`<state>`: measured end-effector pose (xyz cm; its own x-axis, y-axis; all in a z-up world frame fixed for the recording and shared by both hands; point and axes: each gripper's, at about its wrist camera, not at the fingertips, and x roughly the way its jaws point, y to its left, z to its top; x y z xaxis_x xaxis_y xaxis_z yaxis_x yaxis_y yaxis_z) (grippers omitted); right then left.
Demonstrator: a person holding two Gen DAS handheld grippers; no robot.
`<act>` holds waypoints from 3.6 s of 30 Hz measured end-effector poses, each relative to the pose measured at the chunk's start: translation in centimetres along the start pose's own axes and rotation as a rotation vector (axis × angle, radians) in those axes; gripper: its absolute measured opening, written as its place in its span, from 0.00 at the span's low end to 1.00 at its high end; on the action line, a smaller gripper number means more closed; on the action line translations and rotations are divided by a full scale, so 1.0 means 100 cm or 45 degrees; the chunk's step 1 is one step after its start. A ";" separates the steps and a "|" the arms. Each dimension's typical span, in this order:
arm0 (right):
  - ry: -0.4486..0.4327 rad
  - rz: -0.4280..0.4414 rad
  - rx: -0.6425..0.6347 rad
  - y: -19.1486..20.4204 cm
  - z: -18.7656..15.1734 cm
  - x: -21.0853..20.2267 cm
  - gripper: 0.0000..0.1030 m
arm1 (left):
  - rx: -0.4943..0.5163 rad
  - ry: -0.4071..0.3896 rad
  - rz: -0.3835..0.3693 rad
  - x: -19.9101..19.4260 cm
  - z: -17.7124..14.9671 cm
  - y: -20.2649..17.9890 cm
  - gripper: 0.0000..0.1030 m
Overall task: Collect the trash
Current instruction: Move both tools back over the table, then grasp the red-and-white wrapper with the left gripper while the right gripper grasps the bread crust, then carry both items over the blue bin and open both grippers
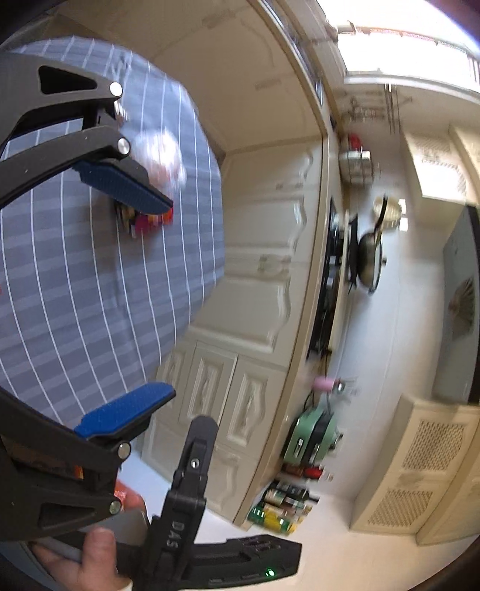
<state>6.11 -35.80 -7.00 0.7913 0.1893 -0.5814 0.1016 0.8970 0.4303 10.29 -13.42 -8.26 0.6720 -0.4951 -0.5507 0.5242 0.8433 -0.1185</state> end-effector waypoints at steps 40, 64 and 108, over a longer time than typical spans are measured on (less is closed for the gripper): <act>0.551 0.140 -0.611 0.136 -0.063 0.217 0.23 | -0.089 0.402 0.199 0.104 -0.090 0.209 0.16; 0.120 0.157 -0.184 0.017 -0.017 0.039 0.23 | -0.115 0.098 0.026 0.011 -0.046 0.077 0.11; 0.253 -0.353 0.829 -0.415 -0.152 -0.015 0.25 | 0.301 0.962 -0.538 0.315 -0.145 -0.344 0.15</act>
<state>-8.51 -67.22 -34.48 0.5666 0.1140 -0.8161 0.6687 0.5151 0.5362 5.84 -55.01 -33.57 -0.0817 -0.4142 -0.9065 0.8000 0.5152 -0.3075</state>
